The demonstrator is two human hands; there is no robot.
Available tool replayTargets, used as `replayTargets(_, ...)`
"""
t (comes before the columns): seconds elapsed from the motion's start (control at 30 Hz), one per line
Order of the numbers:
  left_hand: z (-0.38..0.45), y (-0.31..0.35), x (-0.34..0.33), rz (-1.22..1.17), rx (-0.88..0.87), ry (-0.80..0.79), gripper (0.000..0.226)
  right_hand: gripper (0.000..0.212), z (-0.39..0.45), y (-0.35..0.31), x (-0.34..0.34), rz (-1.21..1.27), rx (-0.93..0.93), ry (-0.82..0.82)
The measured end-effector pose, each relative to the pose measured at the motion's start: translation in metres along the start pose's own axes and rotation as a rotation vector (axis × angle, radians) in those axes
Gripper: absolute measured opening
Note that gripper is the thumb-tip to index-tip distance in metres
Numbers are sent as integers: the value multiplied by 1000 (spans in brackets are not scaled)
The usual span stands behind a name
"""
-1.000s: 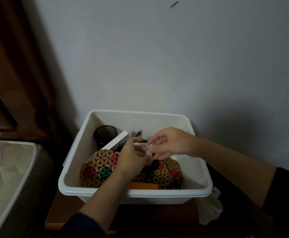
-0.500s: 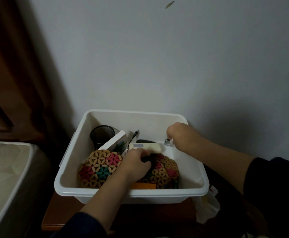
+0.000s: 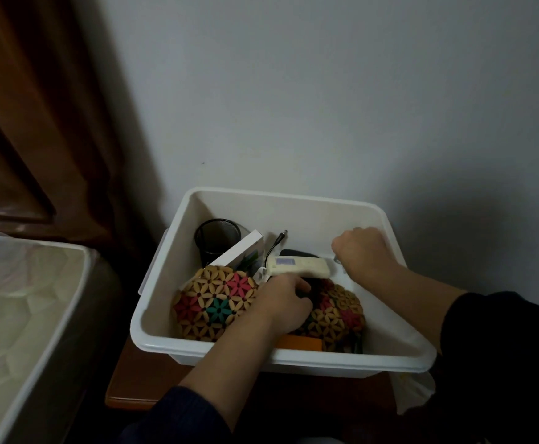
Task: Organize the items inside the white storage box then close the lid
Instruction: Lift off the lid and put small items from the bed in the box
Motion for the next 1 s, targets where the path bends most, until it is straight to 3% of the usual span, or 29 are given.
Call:
replayTargets(0.6,2,-4,-2,-63,30,-7,37,15,-24,12,30,65,24,6)
replayTargets(0.67,-4,6,6,-99,-40,77,27,19,-38,23,42,151,27,71)
replayTargets(0.77,-27,33,34,-214,-255,329,16,17,-63,51,66,325,-42,229)
replayTargets(0.9,-86,51,77,-165,-446,594,31,18,-111,77,118,585,-77,526)
replayTargets(1.0,-141,27,117,-146,-427,781,41,13,-141,63,157,875,-7,642)
Point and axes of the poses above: each hand's wrist, its own z-axis towards the middle knuckle, its own x-axis out of the back of the hand, y = z × x, the point moved 9 cm from there along z, towards the middle knuckle, and after that the axes turned 6 degrees about -y, right-handed, at the moved point
